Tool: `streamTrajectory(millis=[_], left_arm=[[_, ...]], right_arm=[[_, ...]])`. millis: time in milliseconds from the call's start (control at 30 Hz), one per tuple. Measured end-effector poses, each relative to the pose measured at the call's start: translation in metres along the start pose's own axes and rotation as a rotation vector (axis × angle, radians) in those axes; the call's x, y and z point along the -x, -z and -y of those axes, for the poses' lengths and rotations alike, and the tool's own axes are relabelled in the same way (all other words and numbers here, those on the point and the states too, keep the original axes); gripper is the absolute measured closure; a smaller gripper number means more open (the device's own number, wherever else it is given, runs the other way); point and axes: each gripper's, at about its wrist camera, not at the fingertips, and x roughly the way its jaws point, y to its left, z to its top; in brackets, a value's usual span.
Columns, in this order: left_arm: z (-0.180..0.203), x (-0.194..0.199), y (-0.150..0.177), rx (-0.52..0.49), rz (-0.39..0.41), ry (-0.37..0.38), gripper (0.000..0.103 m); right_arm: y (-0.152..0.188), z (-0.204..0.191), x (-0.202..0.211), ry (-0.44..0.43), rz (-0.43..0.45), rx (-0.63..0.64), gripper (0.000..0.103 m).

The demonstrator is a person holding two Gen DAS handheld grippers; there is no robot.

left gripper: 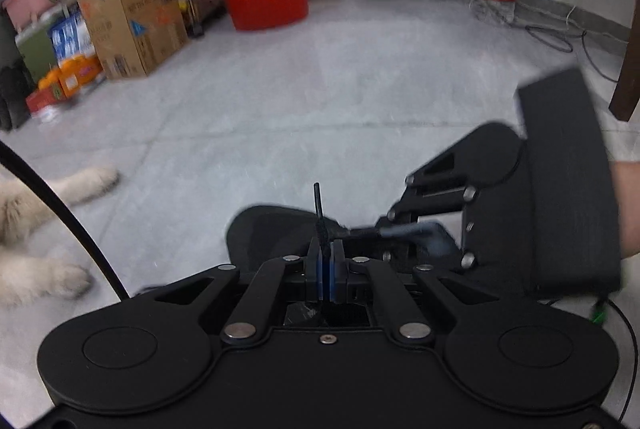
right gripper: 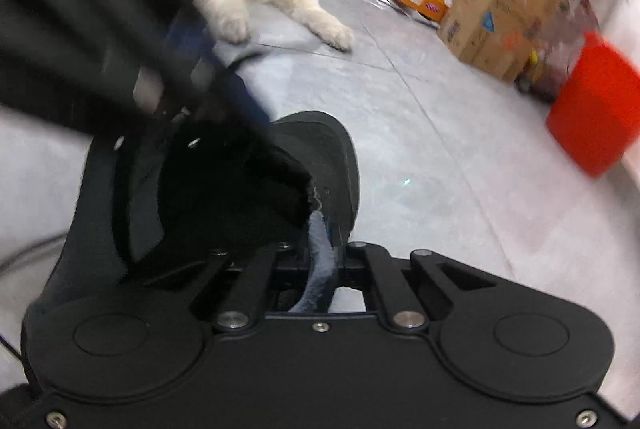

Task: Lace up shoes with both hands

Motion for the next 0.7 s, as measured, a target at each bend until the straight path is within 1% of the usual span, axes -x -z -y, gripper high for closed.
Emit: streamTrajectory(millis=[67, 167, 233, 333, 367, 533, 667, 700], left_arm=[[0.000, -0.012, -0.003, 0.018, -0.051, 0.015, 0.100], [0.006, -0.022, -0.011, -0.023, -0.092, 0.038, 0.100], [0.009, -0.029, -0.017, -0.021, -0.116, 0.067, 0.100], [0.006, -0.047, -0.016, 0.044, -0.199, 0.061, 0.100], [0.003, -0.051, -0.016, 0.072, -0.216, 0.070, 0.100], [-0.010, -0.054, -0.014, 0.158, -0.237, 0.102, 0.100], [-0.016, -0.057, -0.015, 0.188, -0.256, 0.114, 0.100], [-0.017, -0.059, -0.015, 0.185, -0.268, 0.103, 0.100]], right_arm=[[0.000, 0.006, 0.001, -0.022, -0.001, -0.041, 0.098], [0.001, 0.016, 0.002, -0.056, -0.002, -0.102, 0.098], [0.001, 0.020, 0.002, -0.070, -0.006, -0.129, 0.098], [0.002, 0.022, 0.003, -0.078, -0.007, -0.140, 0.098], [0.003, 0.022, 0.003, -0.081, -0.007, -0.143, 0.098], [0.000, 0.031, 0.000, -0.107, -0.011, -0.183, 0.098], [0.001, 0.035, 0.001, -0.121, -0.009, -0.199, 0.098], [0.001, 0.038, 0.000, -0.130, -0.009, -0.218, 0.098]])
